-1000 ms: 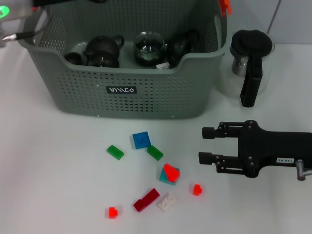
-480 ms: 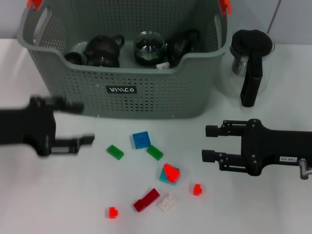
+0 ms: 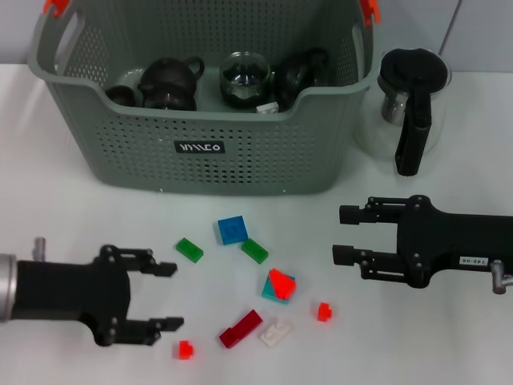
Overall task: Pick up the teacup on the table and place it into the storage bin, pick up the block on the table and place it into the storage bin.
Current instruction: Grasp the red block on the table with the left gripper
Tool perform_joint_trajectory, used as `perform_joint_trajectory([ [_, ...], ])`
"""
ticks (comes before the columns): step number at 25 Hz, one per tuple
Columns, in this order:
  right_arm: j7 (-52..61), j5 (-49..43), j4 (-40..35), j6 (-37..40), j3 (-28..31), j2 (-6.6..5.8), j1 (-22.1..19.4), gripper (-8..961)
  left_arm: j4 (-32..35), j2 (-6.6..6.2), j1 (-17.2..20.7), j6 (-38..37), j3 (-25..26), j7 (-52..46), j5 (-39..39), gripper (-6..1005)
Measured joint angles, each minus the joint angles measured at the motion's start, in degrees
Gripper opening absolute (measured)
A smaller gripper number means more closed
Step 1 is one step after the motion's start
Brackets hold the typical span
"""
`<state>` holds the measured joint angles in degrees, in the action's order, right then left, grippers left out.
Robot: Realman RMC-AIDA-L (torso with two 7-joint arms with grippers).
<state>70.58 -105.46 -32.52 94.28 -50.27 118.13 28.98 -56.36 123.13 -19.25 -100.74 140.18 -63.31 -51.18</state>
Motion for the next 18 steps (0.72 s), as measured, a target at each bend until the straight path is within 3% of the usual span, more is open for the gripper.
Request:
perform_joint_trajectory([
  [7,0.0,0.0,0.0,-0.6,0.0,0.19,0.0,645,4.7,1.04,-1.0,3.7,-1.4,0.4,3.7,666],
  [18,0.0,-0.1,0.6,-0.9,0.0,0.21,-0.2,646,6.3,0.98,0.0,4.4,-2.0,2.0,5.1,621],
])
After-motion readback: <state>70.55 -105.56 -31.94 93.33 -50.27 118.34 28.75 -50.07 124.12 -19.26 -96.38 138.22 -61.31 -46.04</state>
